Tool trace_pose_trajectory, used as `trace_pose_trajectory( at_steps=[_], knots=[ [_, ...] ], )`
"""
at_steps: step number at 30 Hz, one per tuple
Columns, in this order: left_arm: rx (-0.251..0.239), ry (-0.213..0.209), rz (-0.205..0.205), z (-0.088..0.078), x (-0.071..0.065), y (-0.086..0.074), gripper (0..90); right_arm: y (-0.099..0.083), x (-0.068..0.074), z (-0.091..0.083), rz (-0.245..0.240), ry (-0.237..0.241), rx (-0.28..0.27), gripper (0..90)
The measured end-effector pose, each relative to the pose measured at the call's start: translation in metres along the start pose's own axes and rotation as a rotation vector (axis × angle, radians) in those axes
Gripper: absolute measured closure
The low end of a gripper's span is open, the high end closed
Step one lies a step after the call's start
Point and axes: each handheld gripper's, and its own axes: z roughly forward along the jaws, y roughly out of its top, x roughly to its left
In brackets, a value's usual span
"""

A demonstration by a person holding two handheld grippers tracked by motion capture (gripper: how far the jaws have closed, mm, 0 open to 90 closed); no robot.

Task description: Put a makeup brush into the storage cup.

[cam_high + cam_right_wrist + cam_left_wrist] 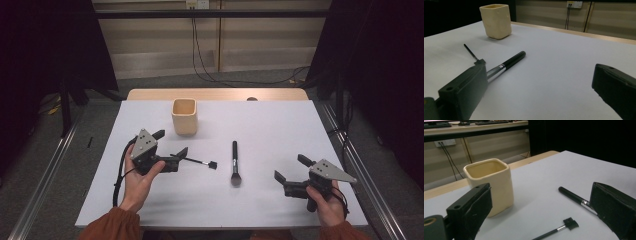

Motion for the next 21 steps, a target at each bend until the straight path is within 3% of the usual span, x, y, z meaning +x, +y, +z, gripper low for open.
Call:
trace_pose_trajectory(
  at_steps=[8, 21],
  knots=[
    [0.011, -0.026, 0.034, 0.018, -0.002, 0.007, 4.2, 0.0, 0.0, 0.0, -0.003, 0.002, -0.001, 0.0],
    [0.047, -0.042, 0.029, 0.033, 0.01, 0.012, 4.0, 0.0, 0.0, 0.0, -0.003, 0.005, 0.003, 0.0]
  ],
)
